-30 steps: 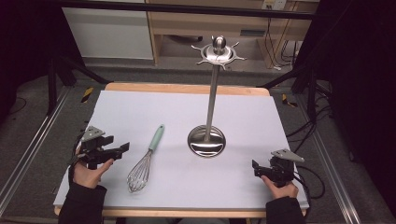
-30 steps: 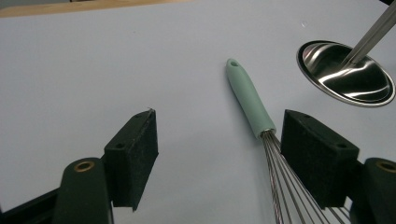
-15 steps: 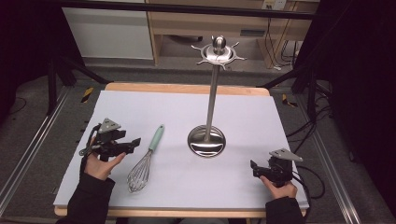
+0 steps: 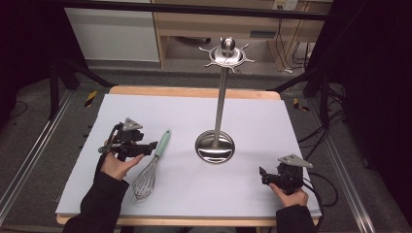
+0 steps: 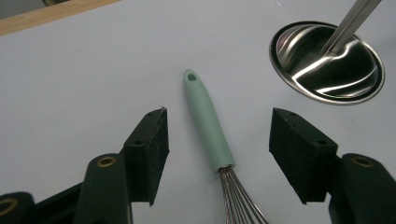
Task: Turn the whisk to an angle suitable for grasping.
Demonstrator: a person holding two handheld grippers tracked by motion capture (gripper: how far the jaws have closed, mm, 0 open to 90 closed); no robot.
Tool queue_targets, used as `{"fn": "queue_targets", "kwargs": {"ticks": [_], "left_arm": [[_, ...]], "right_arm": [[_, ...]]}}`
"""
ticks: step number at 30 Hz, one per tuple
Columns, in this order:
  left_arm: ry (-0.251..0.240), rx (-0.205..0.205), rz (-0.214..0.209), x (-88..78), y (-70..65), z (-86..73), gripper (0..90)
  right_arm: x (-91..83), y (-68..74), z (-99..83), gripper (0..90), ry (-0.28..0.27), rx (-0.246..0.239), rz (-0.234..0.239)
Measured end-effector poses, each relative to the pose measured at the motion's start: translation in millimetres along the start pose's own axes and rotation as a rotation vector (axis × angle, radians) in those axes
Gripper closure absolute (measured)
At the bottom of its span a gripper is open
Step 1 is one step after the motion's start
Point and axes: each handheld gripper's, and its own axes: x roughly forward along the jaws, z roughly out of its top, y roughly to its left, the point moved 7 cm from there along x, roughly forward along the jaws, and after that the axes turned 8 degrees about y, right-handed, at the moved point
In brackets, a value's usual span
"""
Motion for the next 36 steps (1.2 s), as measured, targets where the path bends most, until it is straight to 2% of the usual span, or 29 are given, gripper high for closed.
{"fn": "queue_targets", "kwargs": {"ticks": [9,11,15,19,21,25,29,31,36], "left_arm": [[0.073,0.002,0.012,13.6,0.7,6.5,44.4],[0.106,-0.002,0.012,21.5,0.8,6.3,46.1],[0.133,-0.007,0.017,30.3,-0.5,5.4,48.2],[0.188,0.003,0.021,41.8,-1.0,2.4,51.9],[0.193,-0.001,0.020,44.2,-1.4,1.8,52.7],[0.239,-0.001,0.025,52.9,-0.7,-3.4,54.8],[0.263,-0.013,0.021,58.6,-0.4,-7.2,56.8],[0.296,-0.011,0.012,63.0,-0.5,-11.1,57.7],[0.305,-0.021,-0.003,65.5,-2.4,-12.7,59.4]], "right_arm": [[0.9,-1.0,0.0,11.1,0.004,-0.006,-0.002],[1.4,0.2,-0.2,11.1,0.009,-0.003,0.004],[2.1,-0.3,-0.1,11.1,0.008,-0.008,0.001],[2.1,-0.3,0.0,11.1,0.009,-0.008,0.003],[2.1,-0.3,0.0,11.1,0.009,-0.008,0.003],[2.6,0.0,-0.2,11.1,0.014,-0.010,0.008],[3.3,0.4,-0.3,11.1,0.015,-0.010,0.010],[3.6,0.8,-0.4,11.1,0.017,-0.006,0.009],[3.9,0.6,-0.7,11.1,0.019,-0.005,0.009]]}}
